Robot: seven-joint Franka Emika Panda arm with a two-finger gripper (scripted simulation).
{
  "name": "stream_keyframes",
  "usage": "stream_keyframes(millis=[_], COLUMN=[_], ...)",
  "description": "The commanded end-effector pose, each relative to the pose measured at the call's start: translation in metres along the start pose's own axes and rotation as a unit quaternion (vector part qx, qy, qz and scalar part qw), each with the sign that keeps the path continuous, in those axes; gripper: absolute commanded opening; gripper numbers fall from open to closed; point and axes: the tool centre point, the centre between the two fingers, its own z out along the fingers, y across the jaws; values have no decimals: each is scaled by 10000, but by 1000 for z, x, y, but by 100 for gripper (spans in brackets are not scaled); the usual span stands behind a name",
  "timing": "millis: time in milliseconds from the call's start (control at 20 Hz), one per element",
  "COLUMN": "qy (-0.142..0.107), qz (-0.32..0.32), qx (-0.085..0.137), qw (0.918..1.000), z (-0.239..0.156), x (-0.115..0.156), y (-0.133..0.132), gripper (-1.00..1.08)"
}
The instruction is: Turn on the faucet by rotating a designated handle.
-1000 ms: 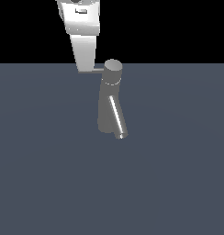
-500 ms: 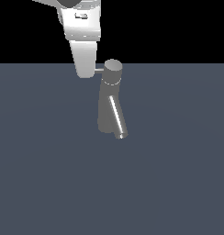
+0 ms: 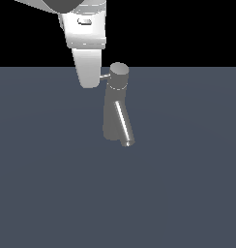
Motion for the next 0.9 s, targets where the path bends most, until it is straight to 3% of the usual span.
stream_keyframes(millis=[0,650,850], qy=[10,12,-10], qz=[24,25,-25], qx=[-37,-38,5], qw=[10000,10000,10000], z=[0,0,-1], x=[2,0,-3], y=[9,30,26], gripper=[-100,-100,-100])
